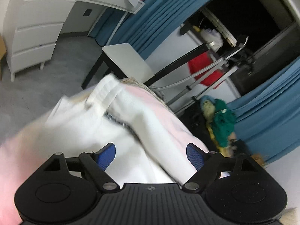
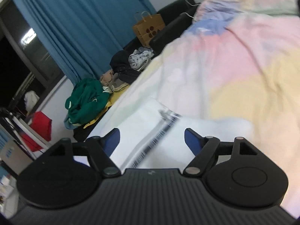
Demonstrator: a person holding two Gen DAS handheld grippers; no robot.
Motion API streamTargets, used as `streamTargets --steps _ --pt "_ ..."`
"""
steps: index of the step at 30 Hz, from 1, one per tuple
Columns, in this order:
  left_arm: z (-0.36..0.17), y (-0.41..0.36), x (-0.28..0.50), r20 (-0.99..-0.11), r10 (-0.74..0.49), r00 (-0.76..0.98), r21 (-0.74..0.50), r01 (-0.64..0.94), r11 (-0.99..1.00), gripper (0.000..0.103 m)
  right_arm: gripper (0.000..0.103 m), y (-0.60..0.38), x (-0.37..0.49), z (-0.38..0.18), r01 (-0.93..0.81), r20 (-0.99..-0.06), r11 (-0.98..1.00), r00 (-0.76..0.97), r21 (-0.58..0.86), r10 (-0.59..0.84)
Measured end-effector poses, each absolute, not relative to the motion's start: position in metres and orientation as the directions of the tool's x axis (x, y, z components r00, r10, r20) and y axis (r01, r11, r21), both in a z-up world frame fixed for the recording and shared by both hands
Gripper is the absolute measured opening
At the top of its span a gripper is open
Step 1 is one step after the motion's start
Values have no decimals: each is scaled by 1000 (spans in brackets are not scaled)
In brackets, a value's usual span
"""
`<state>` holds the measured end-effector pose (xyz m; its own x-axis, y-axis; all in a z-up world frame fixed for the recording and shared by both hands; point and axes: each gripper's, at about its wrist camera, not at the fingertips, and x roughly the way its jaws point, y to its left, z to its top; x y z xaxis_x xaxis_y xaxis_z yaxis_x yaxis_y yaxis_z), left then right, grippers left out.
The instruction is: Fold clothes
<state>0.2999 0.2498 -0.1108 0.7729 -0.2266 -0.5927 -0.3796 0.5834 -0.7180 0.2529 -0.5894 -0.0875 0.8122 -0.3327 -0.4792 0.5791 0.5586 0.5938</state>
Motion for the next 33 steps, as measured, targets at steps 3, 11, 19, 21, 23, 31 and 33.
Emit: streamTargets --steps 3,11,19,21,23,31,33 --pt "-119 249 256 -567 -235 789 -757 -387 525 86 77 -588 206 -99 564 -468 497 825 660 -316" --pt "-166 261 216 -563 -263 784 -800 -436 412 83 79 -595 151 -173 483 -471 227 876 846 -106" --pt "-177 255 254 -518 -152 842 -782 -395 481 72 79 -593 212 -185 464 -450 347 884 815 -126" --pt "-177 253 266 -502 -127 855 -770 -375 516 71 74 -594 226 -186 460 -432 378 887 803 -163" --pt "-178 255 276 -486 -111 867 -763 -359 538 62 67 -601 235 -189 469 -428 378 883 798 -192" --pt "-163 282 281 -482 -123 867 -779 -360 513 17 19 -623 251 -200 484 -418 304 871 820 -259" --pt "-147 280 274 -480 -96 872 -760 -359 542 15 15 -622 242 -193 490 -422 298 867 819 -267"
